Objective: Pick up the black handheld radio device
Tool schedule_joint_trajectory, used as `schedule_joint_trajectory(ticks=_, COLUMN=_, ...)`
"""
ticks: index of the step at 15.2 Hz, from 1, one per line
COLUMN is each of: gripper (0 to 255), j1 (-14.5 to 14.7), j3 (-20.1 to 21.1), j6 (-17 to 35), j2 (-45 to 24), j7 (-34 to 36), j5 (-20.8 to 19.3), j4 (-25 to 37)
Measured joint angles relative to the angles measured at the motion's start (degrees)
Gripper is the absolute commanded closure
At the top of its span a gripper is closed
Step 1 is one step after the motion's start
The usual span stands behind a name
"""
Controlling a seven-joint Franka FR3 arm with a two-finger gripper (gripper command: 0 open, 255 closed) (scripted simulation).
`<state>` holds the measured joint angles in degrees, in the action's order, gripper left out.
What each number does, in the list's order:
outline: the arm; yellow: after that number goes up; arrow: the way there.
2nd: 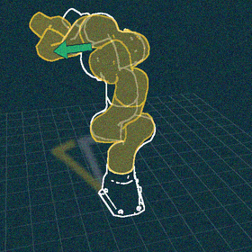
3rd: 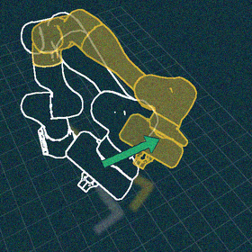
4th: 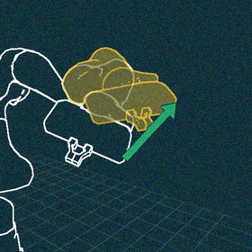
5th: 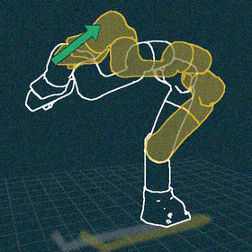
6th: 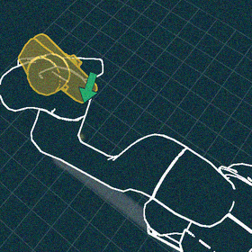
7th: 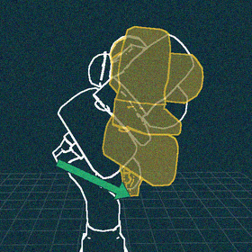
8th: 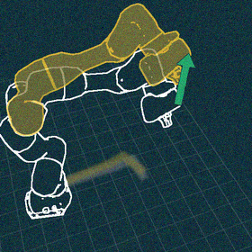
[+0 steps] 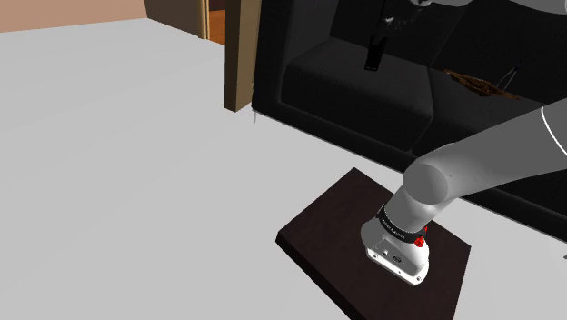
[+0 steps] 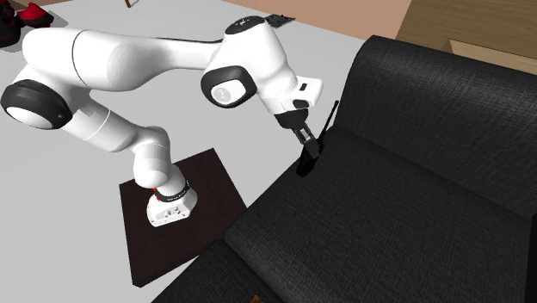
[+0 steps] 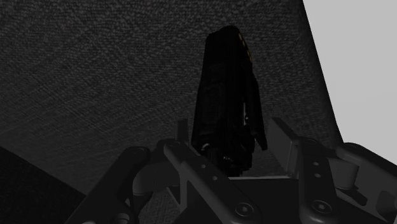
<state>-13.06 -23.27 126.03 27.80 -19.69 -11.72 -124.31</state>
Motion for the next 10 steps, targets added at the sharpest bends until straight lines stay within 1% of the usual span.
schedule_joint_trajectory(ticks=10, gripper=255, j1=0.65, j3=0.50, j6=-7.10, j2=-1.11, j7=-0.63, j5=1.02, j4=8.21)
